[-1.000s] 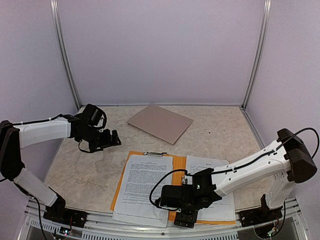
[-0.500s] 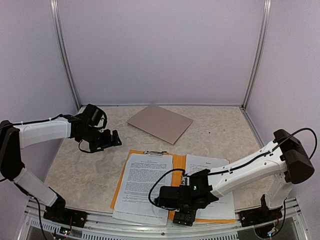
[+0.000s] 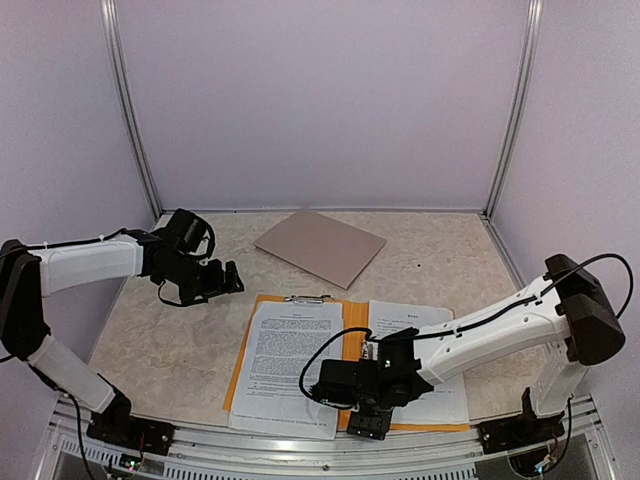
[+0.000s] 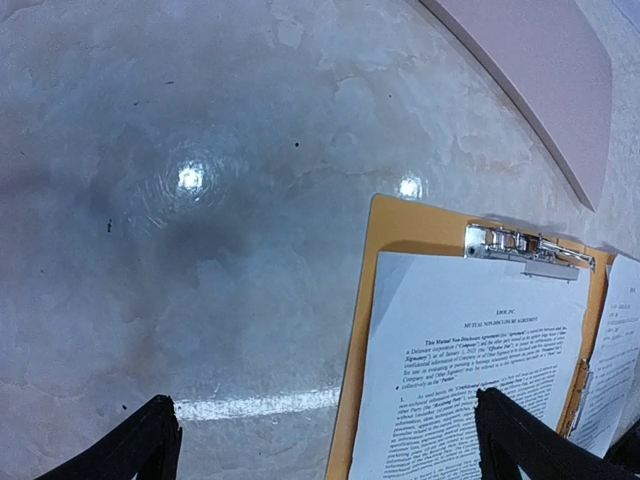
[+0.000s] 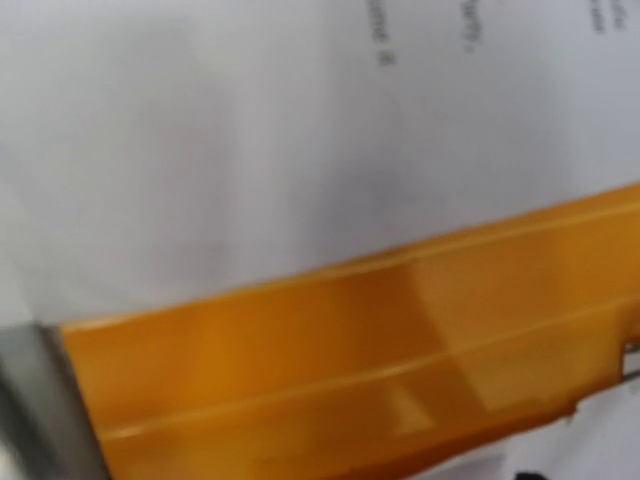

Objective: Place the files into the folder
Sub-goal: Move the folder with files to the center of the board.

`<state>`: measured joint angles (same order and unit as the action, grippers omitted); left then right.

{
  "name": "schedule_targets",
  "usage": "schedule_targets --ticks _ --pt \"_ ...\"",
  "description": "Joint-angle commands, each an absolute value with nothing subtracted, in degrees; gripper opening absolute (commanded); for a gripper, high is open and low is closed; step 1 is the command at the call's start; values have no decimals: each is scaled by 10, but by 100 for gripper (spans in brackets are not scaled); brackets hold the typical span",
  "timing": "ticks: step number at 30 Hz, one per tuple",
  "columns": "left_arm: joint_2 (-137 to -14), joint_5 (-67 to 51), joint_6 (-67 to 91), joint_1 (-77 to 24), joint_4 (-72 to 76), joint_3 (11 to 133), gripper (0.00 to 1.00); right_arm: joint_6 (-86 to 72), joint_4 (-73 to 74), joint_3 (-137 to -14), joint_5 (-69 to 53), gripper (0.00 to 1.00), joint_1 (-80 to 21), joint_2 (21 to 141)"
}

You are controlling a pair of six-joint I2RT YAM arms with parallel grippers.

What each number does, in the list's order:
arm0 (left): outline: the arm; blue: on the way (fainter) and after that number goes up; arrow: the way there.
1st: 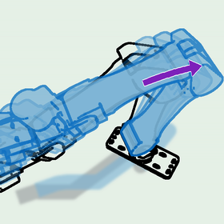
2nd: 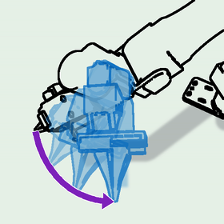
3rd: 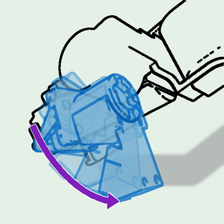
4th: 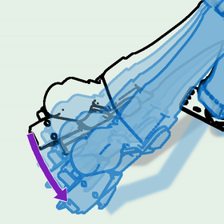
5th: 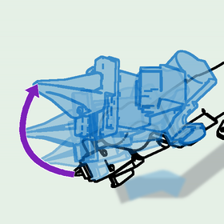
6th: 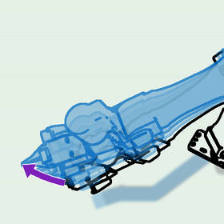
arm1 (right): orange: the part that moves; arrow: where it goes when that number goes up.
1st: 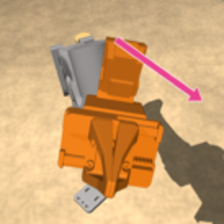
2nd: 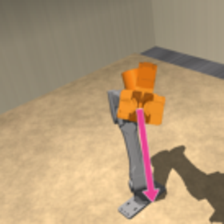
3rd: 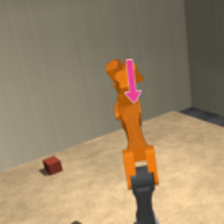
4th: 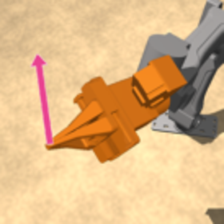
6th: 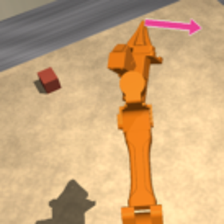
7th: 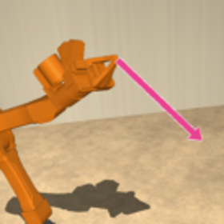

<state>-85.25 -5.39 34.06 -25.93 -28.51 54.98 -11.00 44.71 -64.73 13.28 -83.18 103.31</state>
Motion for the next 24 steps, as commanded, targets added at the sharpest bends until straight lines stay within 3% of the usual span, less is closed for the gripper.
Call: schedule_targets --ticks 1,14,24 --pt "-863 -56 342 -263 -280 564 99 -90 444 -655 163 82 -806 1037" --pt "-870 -55 340 -263 -281 564 99 -59 420 -659 156 82 -774 1043" --pt "-871 -45 332 -261 -290 572 99 -25 378 -699 78 97 -799 1025"
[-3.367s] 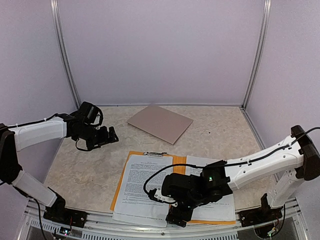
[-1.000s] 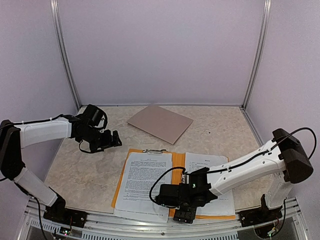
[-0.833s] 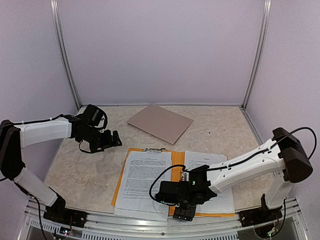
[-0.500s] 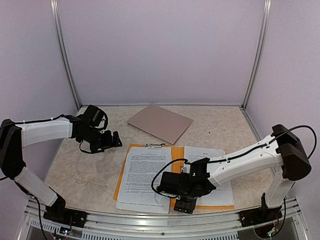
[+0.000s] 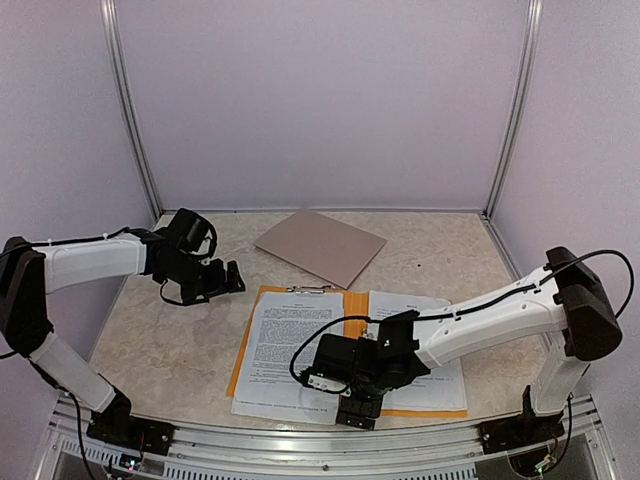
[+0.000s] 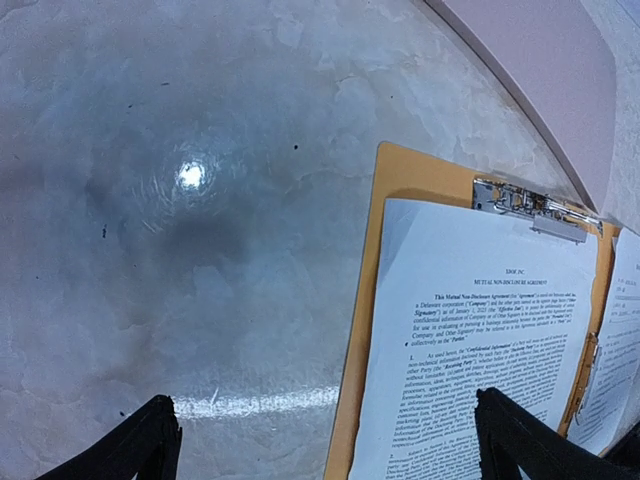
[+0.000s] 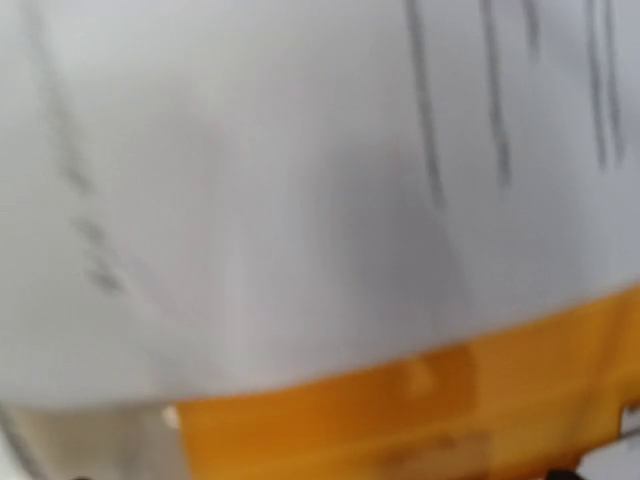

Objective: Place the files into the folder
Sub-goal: Move the folder with files to the center of the board, then move the spring clip onto the folder.

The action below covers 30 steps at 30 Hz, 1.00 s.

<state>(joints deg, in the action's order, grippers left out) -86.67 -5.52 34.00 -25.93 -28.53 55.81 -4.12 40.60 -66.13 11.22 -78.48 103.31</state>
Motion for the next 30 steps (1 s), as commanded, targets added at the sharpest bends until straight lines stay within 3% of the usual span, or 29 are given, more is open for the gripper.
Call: schedule_targets --ticks 1,17,30 --pt "-871 -44 331 -260 -290 572 99 -22 377 -709 77 97 -802 1029" --pt "-842 -54 329 -231 -287 562 99 29 334 -836 48 97 -808 1157" --pt "-835 -62 325 -226 -290 559 99 37 342 -855 67 95 -799 1197"
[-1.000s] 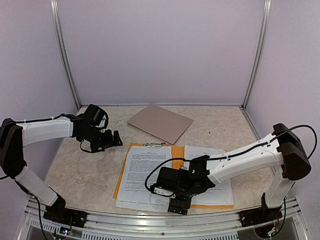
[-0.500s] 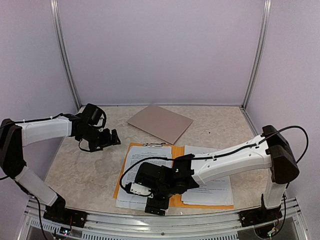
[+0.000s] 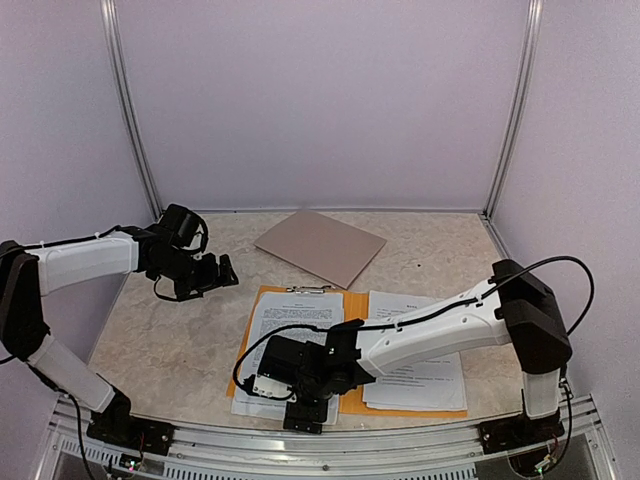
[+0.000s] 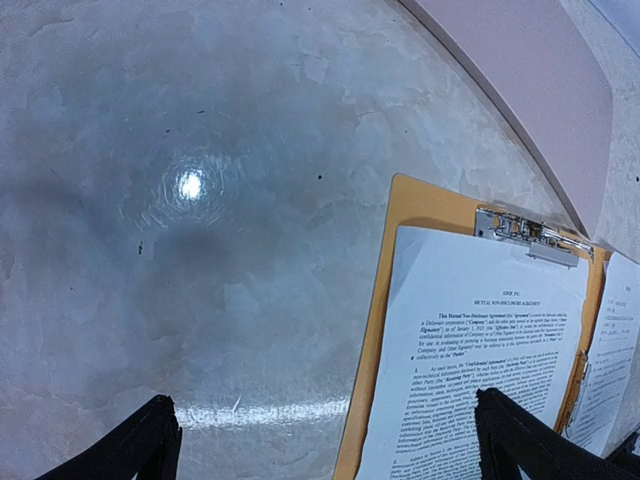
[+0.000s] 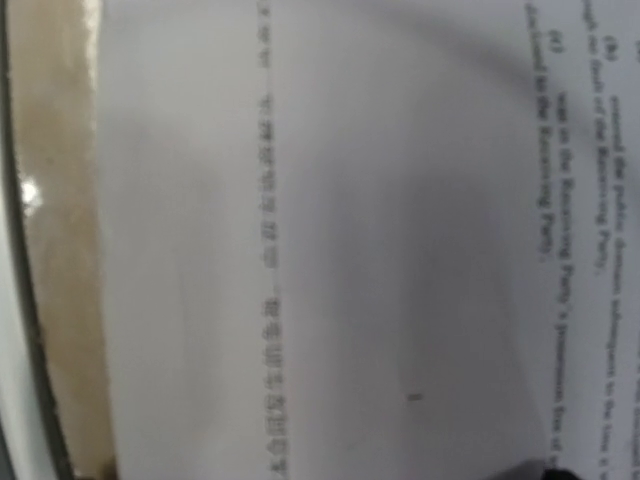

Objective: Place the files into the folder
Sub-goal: Move the spring clip onto the folder.

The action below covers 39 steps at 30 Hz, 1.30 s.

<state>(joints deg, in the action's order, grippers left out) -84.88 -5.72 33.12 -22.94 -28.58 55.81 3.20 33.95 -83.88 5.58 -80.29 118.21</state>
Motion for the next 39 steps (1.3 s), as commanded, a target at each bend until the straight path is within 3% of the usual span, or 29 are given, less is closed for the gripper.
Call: schedule_targets --ticks 1,39 --pt "-835 -60 324 -226 -291 558 99 38 342 -856 68 94 -798 1197" --pt "-866 -89 333 -230 -262 543 99 -28 326 -880 109 95 -761 1218"
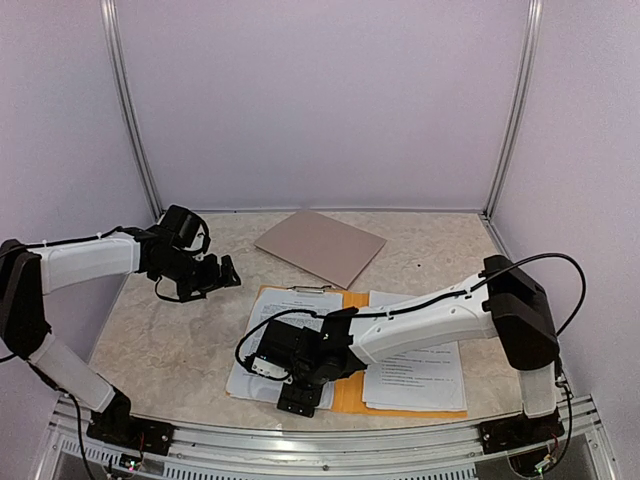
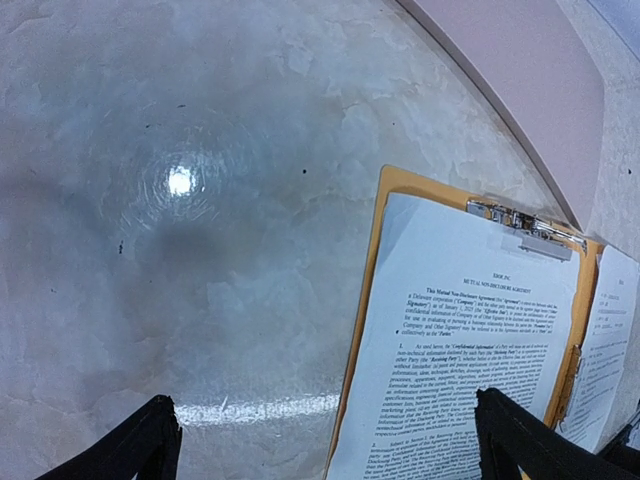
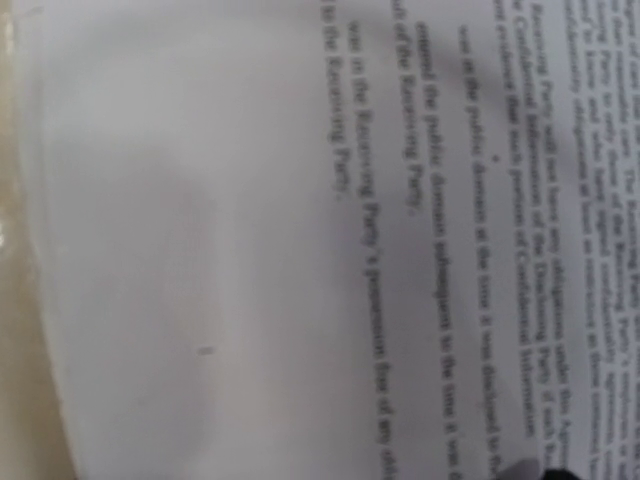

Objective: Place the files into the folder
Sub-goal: Move the spring clip onto the folder.

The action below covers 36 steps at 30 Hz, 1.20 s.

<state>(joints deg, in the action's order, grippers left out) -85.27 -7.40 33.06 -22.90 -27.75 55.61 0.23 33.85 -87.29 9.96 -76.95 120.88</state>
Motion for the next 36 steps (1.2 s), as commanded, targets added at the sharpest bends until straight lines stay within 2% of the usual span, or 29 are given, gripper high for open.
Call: schedule_targets --ticks 1,7,13,21,29,36 --pt "-869 -90 334 -232 -259 541 99 -32 324 -880 109 95 -760 1217" --pt "-881 -101 343 -243 -247 534 99 -33 290 -851 73 99 -761 1187" --pt "-902 -134 355 -254 -219 532 99 -43 258 -802 42 99 -761 1133" --pt "-946 -169 365 -265 -195 546 99 -87 231 -738 60 99 -757 1061" --pt "-966 -199 373 -274 -183 556 99 -184 206 -693 98 96 -682 1003" --pt "-955 -182 394 -295 -201 540 99 -236 164 -638 71 95 -609 955"
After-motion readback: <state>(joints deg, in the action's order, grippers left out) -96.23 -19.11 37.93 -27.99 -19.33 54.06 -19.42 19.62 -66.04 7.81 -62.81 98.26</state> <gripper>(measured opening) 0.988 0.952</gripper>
